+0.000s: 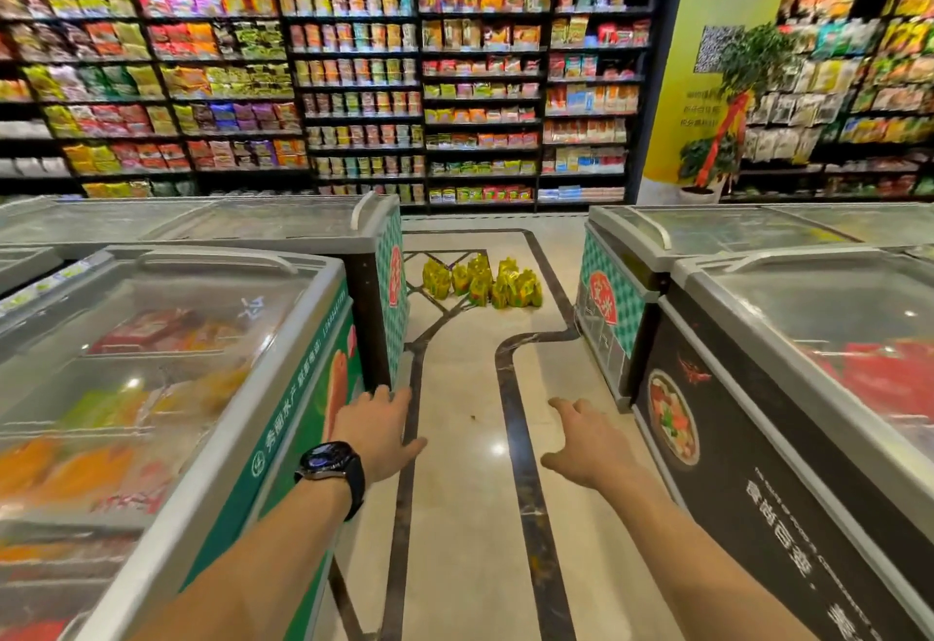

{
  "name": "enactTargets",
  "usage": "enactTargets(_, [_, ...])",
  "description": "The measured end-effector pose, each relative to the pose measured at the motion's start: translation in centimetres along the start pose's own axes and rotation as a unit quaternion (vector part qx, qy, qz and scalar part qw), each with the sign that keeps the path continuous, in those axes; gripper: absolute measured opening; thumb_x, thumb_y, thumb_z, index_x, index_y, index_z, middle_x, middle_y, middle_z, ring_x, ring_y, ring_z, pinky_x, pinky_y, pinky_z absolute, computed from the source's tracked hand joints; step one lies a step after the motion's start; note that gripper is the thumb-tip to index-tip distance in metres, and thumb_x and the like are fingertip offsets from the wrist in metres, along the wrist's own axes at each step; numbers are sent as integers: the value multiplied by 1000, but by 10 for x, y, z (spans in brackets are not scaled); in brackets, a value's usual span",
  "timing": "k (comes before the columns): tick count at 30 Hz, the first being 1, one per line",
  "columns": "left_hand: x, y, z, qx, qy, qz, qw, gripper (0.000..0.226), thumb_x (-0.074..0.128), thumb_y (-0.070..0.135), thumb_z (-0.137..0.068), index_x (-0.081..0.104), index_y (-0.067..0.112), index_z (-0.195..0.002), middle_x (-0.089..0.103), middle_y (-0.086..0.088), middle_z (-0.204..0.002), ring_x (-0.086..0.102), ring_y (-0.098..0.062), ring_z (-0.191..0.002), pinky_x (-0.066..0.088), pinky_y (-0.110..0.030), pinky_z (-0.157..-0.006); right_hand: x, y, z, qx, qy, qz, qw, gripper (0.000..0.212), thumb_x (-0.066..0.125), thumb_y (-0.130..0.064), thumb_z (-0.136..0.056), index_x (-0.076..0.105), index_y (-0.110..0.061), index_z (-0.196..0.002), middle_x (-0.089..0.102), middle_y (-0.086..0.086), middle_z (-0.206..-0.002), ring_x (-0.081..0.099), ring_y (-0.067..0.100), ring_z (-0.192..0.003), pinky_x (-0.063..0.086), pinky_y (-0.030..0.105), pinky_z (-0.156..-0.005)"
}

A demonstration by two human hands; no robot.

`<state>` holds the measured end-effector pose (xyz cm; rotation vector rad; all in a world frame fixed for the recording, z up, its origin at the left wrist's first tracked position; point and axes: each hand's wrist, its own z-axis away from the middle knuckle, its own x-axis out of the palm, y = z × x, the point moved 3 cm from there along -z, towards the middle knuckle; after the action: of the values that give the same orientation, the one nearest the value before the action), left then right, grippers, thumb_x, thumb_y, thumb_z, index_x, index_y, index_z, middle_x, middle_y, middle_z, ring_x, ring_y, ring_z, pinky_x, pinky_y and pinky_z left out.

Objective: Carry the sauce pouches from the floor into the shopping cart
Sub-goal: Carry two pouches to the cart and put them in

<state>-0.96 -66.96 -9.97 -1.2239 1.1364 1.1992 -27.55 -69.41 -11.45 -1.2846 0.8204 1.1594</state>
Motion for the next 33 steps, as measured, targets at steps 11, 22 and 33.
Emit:
enactTargets(11, [11,-56,-283,-7,-45,2,999,65,46,63,-92,35,23,-142,53,-6,-130,53,-28,-120,44,-45,-99,-40,-14,-280,42,-9,-1,999,84,67,-42,-82,23,-25,-151,36,8,-150,42,30,-133,46,42,-101])
enactTargets(22, [33,-41,-562,15,-69,6,997,74,47,65,-92,29,22,-149,47,-9,-142,51,-29,-127,49,-42,-96,-40,15,-562,37,-30,-14,999,85,69,-42,-82,23,-23,-151,38,9,-149,44,30,-132,44,40,-104])
enactTargets(33, [38,-58,-825,-18,-104,28,994,66,48,60,-93,35,22,-145,52,-8,-135,54,-29,-121,53,-42,-95,-57,25,-854,17,-94,-53,994,84,70,-37,-79,28,-21,-149,33,11,-151,41,33,-135,45,44,-102])
